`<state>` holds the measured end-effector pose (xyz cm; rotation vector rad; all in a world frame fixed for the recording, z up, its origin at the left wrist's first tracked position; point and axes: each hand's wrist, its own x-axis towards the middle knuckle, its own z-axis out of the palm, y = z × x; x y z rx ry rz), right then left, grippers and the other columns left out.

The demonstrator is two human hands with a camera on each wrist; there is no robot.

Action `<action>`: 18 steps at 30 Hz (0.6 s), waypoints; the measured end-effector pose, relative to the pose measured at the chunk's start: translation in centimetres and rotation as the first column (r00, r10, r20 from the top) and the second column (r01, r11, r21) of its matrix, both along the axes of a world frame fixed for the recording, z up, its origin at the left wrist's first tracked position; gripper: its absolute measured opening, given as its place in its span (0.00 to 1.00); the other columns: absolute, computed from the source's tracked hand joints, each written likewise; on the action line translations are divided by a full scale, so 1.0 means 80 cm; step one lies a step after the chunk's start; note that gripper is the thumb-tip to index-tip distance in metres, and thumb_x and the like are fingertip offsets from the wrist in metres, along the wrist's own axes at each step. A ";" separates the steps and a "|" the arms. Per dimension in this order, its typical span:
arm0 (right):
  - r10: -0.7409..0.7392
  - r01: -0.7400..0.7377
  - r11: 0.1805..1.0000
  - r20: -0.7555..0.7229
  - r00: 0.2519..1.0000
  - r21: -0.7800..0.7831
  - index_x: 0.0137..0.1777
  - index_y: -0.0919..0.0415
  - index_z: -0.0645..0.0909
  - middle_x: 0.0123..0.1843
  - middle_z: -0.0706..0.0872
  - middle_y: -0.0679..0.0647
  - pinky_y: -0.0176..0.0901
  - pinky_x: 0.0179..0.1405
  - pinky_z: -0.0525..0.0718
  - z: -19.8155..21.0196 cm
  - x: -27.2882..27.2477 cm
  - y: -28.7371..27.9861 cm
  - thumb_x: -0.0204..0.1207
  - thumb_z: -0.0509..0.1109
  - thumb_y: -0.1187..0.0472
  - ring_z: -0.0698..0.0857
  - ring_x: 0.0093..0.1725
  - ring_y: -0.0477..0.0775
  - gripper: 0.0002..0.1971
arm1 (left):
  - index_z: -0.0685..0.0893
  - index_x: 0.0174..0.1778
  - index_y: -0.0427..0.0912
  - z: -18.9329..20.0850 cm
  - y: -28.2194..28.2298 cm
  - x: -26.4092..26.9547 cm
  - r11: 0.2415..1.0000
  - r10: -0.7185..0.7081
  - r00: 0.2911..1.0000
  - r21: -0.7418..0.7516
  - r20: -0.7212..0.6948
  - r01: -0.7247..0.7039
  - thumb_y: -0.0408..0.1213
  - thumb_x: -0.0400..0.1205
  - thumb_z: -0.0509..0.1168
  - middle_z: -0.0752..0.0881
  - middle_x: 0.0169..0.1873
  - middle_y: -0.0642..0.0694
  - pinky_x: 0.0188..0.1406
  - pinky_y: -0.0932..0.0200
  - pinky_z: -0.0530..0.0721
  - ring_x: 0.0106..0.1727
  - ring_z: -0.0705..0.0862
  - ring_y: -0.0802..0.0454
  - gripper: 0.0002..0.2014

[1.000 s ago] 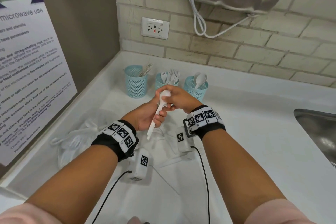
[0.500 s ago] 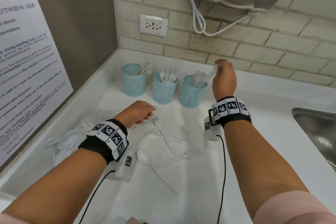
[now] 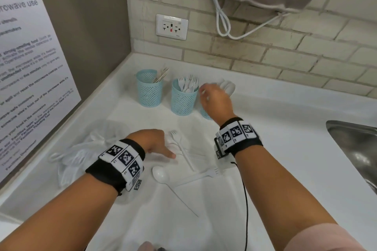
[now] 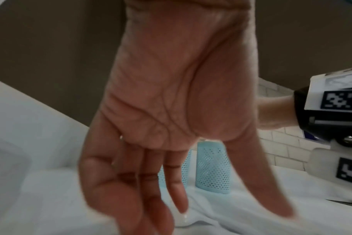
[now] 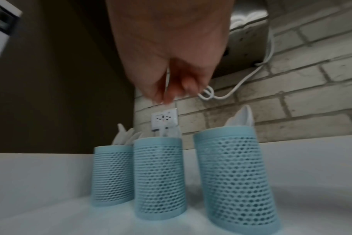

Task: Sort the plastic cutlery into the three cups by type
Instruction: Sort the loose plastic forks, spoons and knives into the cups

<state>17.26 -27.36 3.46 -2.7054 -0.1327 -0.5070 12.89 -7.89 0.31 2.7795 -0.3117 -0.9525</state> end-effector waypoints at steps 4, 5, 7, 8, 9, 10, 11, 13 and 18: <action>0.120 -0.317 0.938 -0.726 0.677 -0.140 0.69 0.58 0.74 0.68 0.79 0.55 0.46 0.62 0.74 -0.026 -0.029 0.031 0.77 0.67 0.44 0.78 0.66 0.56 0.26 | 0.76 0.64 0.38 0.002 -0.001 -0.014 0.988 -0.074 0.986 0.125 -0.147 0.093 0.63 0.67 0.73 0.85 0.53 0.45 0.32 0.64 0.78 0.45 0.84 0.49 0.38; 0.097 -0.339 0.925 -0.760 0.643 -0.169 0.69 0.59 0.74 0.68 0.78 0.55 0.46 0.61 0.73 -0.036 -0.036 0.036 0.75 0.68 0.42 0.77 0.66 0.57 0.28 | 0.78 0.62 0.38 0.000 -0.002 -0.017 0.983 -0.094 0.984 0.142 -0.152 0.116 0.63 0.67 0.73 0.86 0.50 0.46 0.30 0.64 0.76 0.41 0.84 0.50 0.37; 0.110 -0.314 0.938 -0.730 0.674 -0.148 0.64 0.62 0.75 0.64 0.81 0.57 0.46 0.58 0.75 -0.057 -0.041 0.044 0.74 0.71 0.45 0.80 0.62 0.57 0.26 | 0.80 0.56 0.37 -0.003 -0.001 -0.022 0.980 -0.122 0.981 0.136 -0.149 0.142 0.58 0.68 0.75 0.87 0.43 0.46 0.27 0.66 0.75 0.32 0.81 0.52 0.31; 0.121 -0.286 0.951 -0.701 0.703 -0.122 0.62 0.63 0.76 0.61 0.82 0.58 0.47 0.57 0.77 -0.064 -0.043 0.047 0.73 0.72 0.47 0.80 0.59 0.58 0.24 | 0.80 0.57 0.36 -0.006 0.000 -0.024 0.984 -0.113 0.982 0.118 -0.149 0.131 0.54 0.69 0.76 0.88 0.44 0.45 0.27 0.66 0.75 0.30 0.80 0.52 0.30; 0.117 -0.259 0.959 -0.680 0.724 -0.111 0.59 0.63 0.76 0.60 0.83 0.59 0.49 0.57 0.79 -0.070 -0.042 0.048 0.72 0.73 0.49 0.81 0.58 0.58 0.22 | 0.80 0.60 0.35 -0.007 0.001 -0.026 0.990 -0.090 0.985 0.097 -0.149 0.105 0.50 0.70 0.77 0.88 0.46 0.43 0.28 0.65 0.75 0.30 0.80 0.52 0.29; 0.106 -0.242 0.963 -0.665 0.739 -0.116 0.58 0.62 0.77 0.59 0.83 0.58 0.50 0.58 0.80 -0.075 -0.041 0.049 0.72 0.73 0.50 0.81 0.57 0.58 0.21 | 0.79 0.62 0.35 -0.010 0.002 -0.026 0.994 -0.069 0.987 0.078 -0.144 0.081 0.45 0.71 0.76 0.89 0.45 0.42 0.28 0.65 0.76 0.28 0.80 0.52 0.28; 0.090 -0.232 0.964 -0.656 0.749 -0.133 0.57 0.62 0.77 0.58 0.83 0.58 0.50 0.57 0.80 -0.078 -0.040 0.049 0.72 0.73 0.51 0.81 0.57 0.58 0.19 | 0.79 0.63 0.34 -0.012 0.002 -0.025 0.996 -0.050 0.990 0.064 -0.135 0.059 0.42 0.73 0.76 0.88 0.39 0.42 0.29 0.64 0.76 0.26 0.79 0.53 0.26; 0.068 -0.230 0.957 -0.635 0.770 -0.176 0.52 0.62 0.79 0.56 0.84 0.58 0.48 0.51 0.81 -0.083 -0.037 0.052 0.72 0.73 0.52 0.82 0.54 0.58 0.15 | 0.80 0.63 0.33 -0.016 0.001 -0.023 0.999 -0.021 0.993 0.048 -0.114 0.026 0.37 0.74 0.74 0.83 0.29 0.46 0.31 0.62 0.77 0.22 0.77 0.55 0.22; 0.016 -0.177 0.964 -0.621 0.783 -0.197 0.27 0.57 0.66 0.31 0.76 0.52 0.42 0.33 0.72 -0.095 -0.030 0.055 0.72 0.72 0.55 0.74 0.33 0.54 0.19 | 0.83 0.57 0.37 -0.022 0.003 -0.015 0.999 -0.043 0.999 0.011 0.025 0.043 0.39 0.76 0.72 0.86 0.39 0.46 0.46 0.59 0.81 0.32 0.82 0.52 0.16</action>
